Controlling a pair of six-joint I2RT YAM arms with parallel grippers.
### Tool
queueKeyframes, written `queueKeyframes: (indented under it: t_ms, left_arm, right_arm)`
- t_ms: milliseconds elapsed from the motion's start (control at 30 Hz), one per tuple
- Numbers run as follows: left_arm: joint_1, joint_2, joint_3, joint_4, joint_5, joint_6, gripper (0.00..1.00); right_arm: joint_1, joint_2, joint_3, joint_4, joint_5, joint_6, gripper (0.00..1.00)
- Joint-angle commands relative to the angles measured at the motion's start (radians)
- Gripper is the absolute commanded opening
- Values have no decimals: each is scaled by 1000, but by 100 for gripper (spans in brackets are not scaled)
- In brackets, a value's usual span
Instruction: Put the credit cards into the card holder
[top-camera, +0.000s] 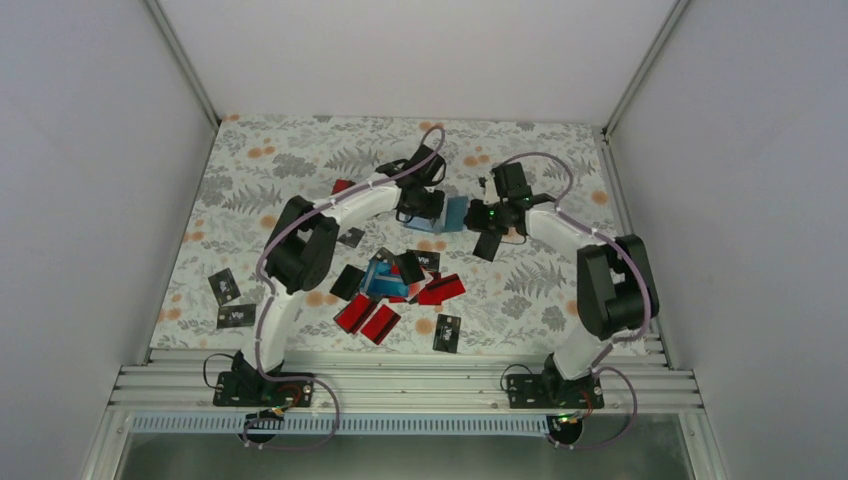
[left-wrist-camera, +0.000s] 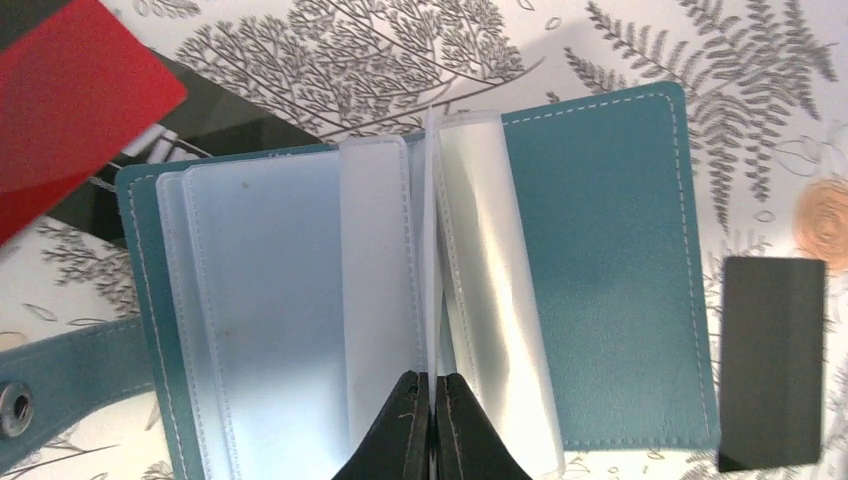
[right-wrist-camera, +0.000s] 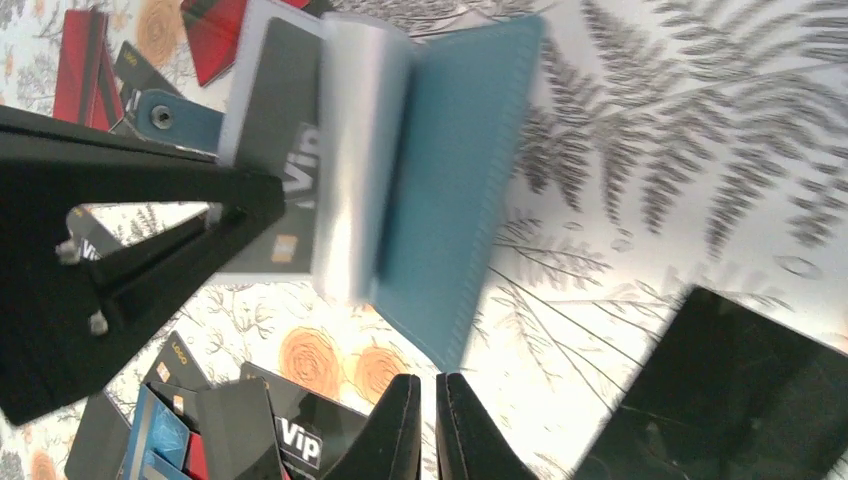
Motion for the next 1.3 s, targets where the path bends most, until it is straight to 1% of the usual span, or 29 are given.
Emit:
queueKeyframes:
  t_ms: [0,100,267,367,433,500,533,600,667,700,800,967,1067,1133,1200,1267]
  left_arm:
    - [-39,74,120,-173,-178,35,3]
    - [-71,132,221,-258,-265,27,3]
    - [-129,286,516,-449,-420,15,4]
    - [-160,394,707,-567,-477,5,6]
    - [-177,433,767,-595,-495,-4,10]
    - [-190,435,757,-574,-484,-15,15]
    - [-195,433,744,-558,-470,-18,21]
    - [-209,433,723,-518,-434,-19,28]
    - [-219,433,710,-470,-365,-15,34]
    - [-222,432,703,-442,-324,-12,40]
    - [-233,415,702,-361,-216,5,53]
    - [-233,321,682,-237,-68,29,67]
    - [-222,257,662,-191,7,43,72]
    - [-213,227,658,-196,23,54,73]
    - [-202,192,638,-210,7,63,72]
    - [-186,146,593,-224,-44,67,71]
  right_arm:
    - [-31,-104,-71,-29,58,31,7]
    - [-48,-161,-118,-23,81,45,7]
    - [-71,-250,-185,-9,80,56,9]
    - [-78,-295,-219,-5,71,61,9]
    - [-82,-329,-242,-6,69,65,9]
    - [-86,-367,-259,-9,73,70,10]
    - [-88,-387,-265,-12,79,75,11]
    - [-93,-440,-276,-16,89,83,13]
    - [-96,-477,-280,-21,94,88,14]
    - [-98,-493,-278,-24,98,91,14]
    - [-101,-536,-269,-40,102,101,15]
    - [-104,-618,-243,-56,129,129,15]
    - [-105,-645,-217,-74,165,148,15]
    - [-108,-642,-204,-79,183,154,16]
    - [-115,-617,-188,-76,178,152,17]
    - [-121,-578,-172,-64,154,142,17]
